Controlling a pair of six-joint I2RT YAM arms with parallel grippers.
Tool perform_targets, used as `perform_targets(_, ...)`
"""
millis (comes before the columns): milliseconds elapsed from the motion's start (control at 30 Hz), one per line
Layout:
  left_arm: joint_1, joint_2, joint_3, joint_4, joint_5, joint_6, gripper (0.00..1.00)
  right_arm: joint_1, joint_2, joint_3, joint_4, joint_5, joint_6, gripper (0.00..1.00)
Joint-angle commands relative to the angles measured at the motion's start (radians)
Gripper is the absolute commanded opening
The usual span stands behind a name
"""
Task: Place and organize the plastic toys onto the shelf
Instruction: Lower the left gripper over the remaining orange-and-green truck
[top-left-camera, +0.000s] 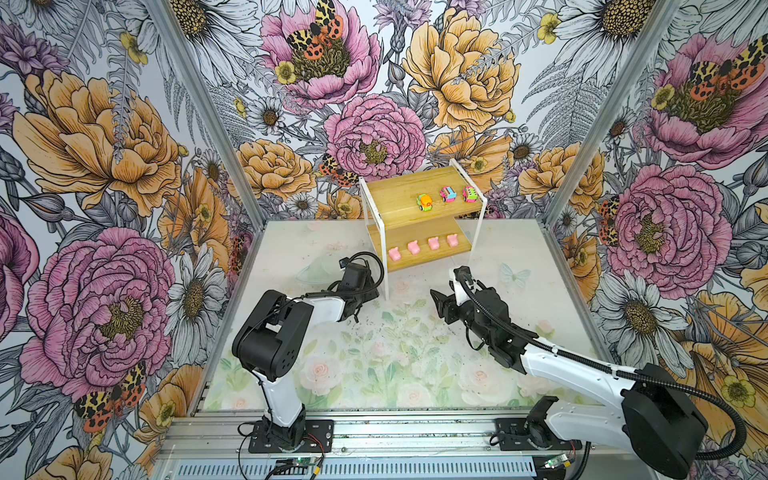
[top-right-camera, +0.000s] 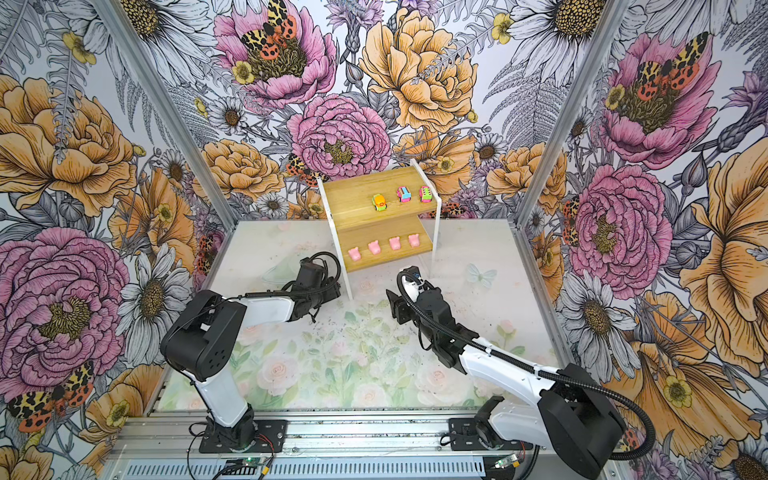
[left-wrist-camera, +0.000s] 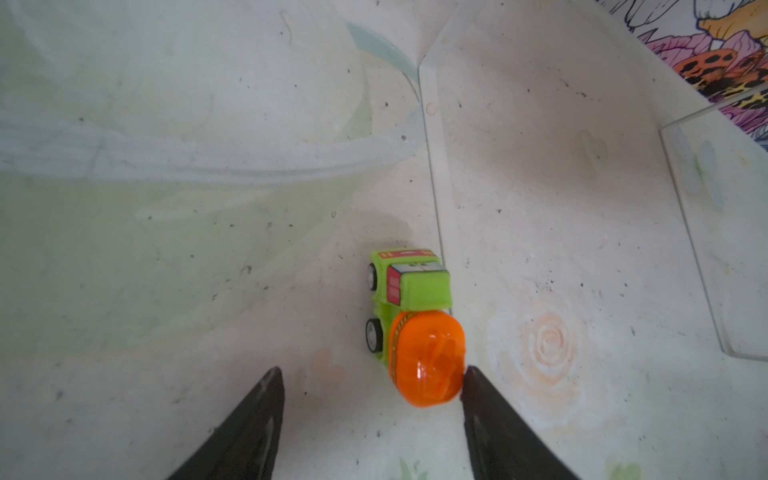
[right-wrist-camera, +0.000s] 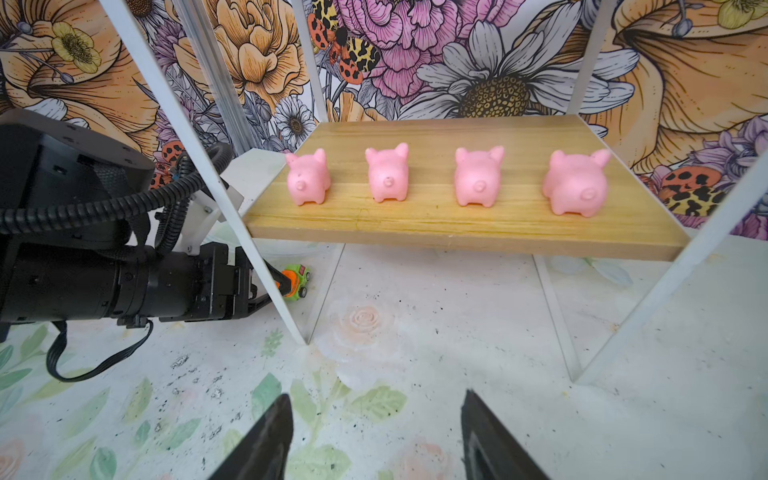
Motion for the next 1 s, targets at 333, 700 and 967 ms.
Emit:
perform_targets(333, 0.003, -0.017, -0.007, 0.031, 0.002, 0.015, 0.57, -0.007, 0.021, 0.013, 0.04, -0.005, 0.012, 0.65)
perform_targets(700, 0.073, -0.073, -0.12, 0.238, 0.168, -0.017, 0.7, -0.007, 0.037, 0.024, 0.046, -0.021, 0.006, 0.64)
perform_targets(967, 0.16, 0.056, -0.137, 0.475, 0.385, -0.115, 0.7, -0.007, 0.039, 0.024, 0.044, -0.016, 0.002, 0.64)
